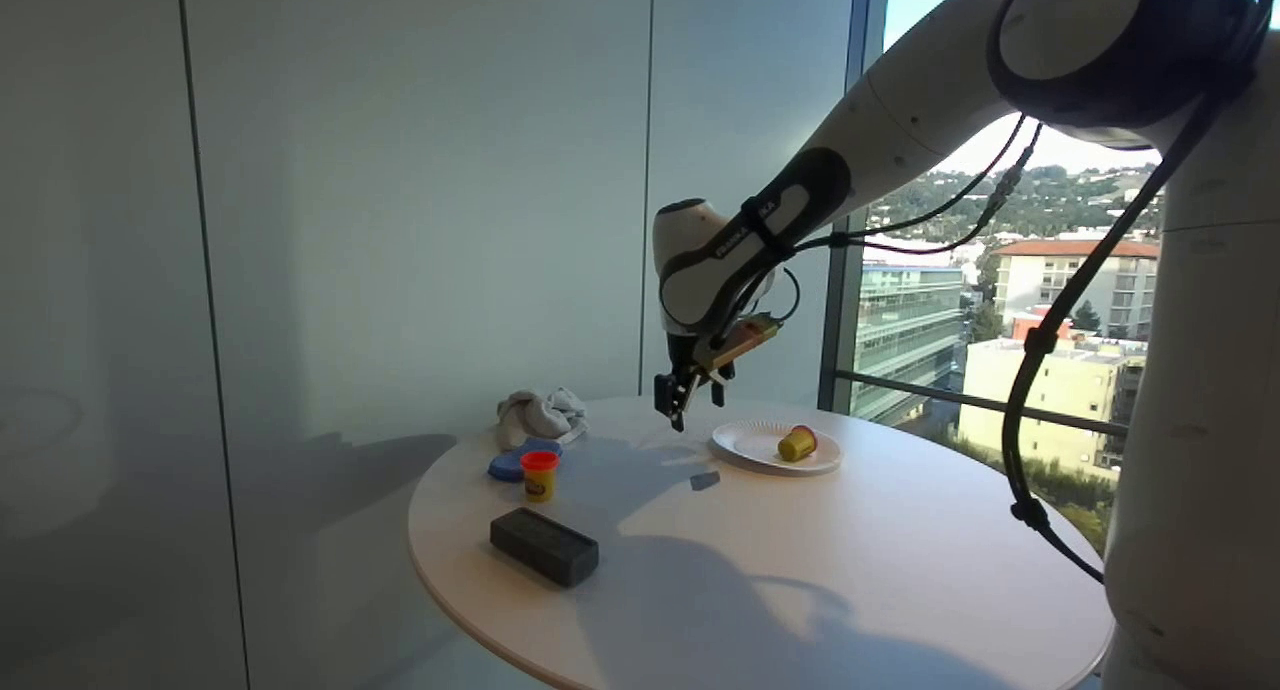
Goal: Put the yellow containers on the white plate.
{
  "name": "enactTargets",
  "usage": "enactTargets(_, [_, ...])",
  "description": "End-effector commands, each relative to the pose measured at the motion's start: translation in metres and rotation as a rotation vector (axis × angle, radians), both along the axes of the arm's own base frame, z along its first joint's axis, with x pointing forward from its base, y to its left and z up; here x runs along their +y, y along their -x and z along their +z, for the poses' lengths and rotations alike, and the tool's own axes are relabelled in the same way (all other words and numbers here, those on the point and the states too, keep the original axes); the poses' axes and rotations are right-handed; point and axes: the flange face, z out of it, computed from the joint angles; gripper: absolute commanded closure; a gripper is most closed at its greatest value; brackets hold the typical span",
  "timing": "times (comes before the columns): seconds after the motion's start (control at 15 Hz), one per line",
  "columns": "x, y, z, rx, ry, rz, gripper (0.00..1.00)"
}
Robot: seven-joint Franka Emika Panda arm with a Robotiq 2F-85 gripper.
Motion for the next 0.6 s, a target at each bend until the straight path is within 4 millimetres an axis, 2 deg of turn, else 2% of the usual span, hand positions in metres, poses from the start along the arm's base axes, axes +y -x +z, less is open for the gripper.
enactTargets(0.0, [0.058, -0.014, 0.02, -0.039, -0.061, 0.185, 0.0])
enactTargets(0.2, [0.103, -0.022, 0.032, -0.059, -0.125, 0.334, 0.0])
enactTargets(0.53, [0.155, -0.027, 0.051, -0.097, -0.235, 0.569, 0.0])
